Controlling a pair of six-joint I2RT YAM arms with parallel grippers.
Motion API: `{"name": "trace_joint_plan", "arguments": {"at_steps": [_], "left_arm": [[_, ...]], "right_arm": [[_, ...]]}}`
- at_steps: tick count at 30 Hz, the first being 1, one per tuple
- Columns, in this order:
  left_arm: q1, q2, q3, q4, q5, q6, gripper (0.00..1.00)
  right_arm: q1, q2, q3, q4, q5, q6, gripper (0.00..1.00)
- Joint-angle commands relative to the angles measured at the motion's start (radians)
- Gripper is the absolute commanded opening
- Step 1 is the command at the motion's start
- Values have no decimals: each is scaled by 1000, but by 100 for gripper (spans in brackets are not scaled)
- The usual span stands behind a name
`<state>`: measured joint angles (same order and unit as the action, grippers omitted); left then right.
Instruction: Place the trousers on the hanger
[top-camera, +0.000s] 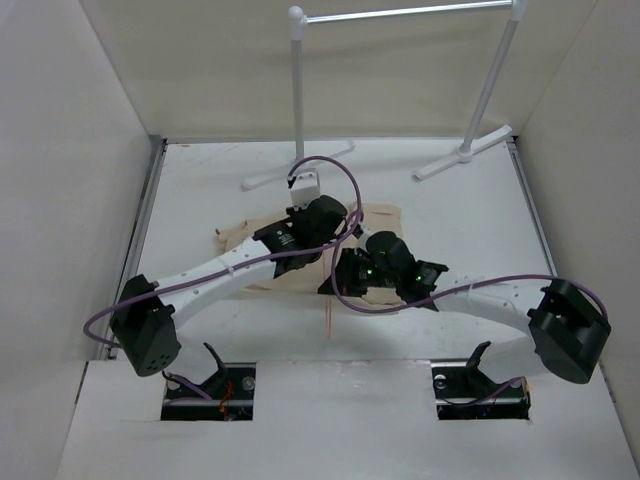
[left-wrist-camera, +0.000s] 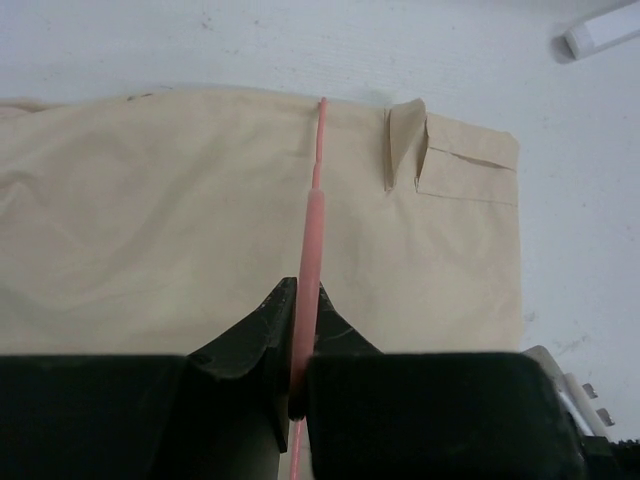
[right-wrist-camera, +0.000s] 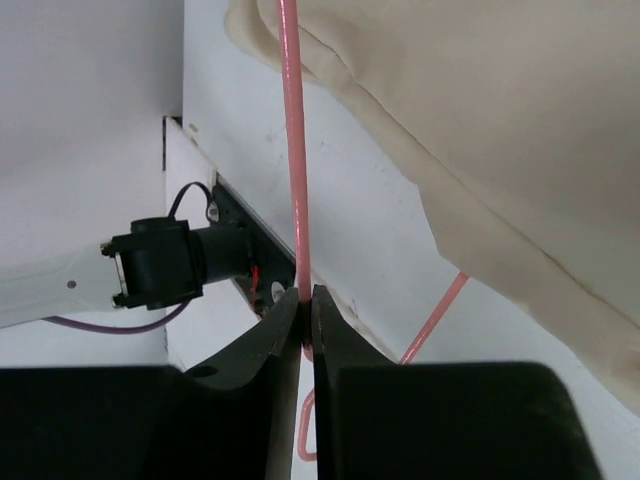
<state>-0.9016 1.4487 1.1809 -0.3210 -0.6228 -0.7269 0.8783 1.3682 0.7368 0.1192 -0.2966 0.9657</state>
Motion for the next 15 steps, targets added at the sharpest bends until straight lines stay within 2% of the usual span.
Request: {"name": "trace_joint_plan", "arguments": {"at_steps": [1, 3, 5, 7, 10, 13, 15], "left_arm": [[-27, -88, 57, 51, -55, -20, 0], [-35, -96, 74, 40, -71, -17, 0], [-36, -103, 79, 39, -74, -14, 0], [-38, -111, 77, 37, -78, -14, 0], [-44, -126, 77, 30, -95, -12, 0], [-47, -152, 89, 26, -107, -8, 0], [-41, -168, 109, 31, -98, -6, 4]], "right_arm": [[7, 15, 12, 85, 77, -39, 17], [7, 25, 19, 115, 82, -35, 25], [7, 32, 35, 119, 80, -41, 21], [7, 32, 41, 122, 88, -44, 21], [14, 8, 46, 108, 128, -45, 4], [17, -44, 55, 82, 155, -54, 0], [18, -107, 78, 56, 168, -87, 0]]}}
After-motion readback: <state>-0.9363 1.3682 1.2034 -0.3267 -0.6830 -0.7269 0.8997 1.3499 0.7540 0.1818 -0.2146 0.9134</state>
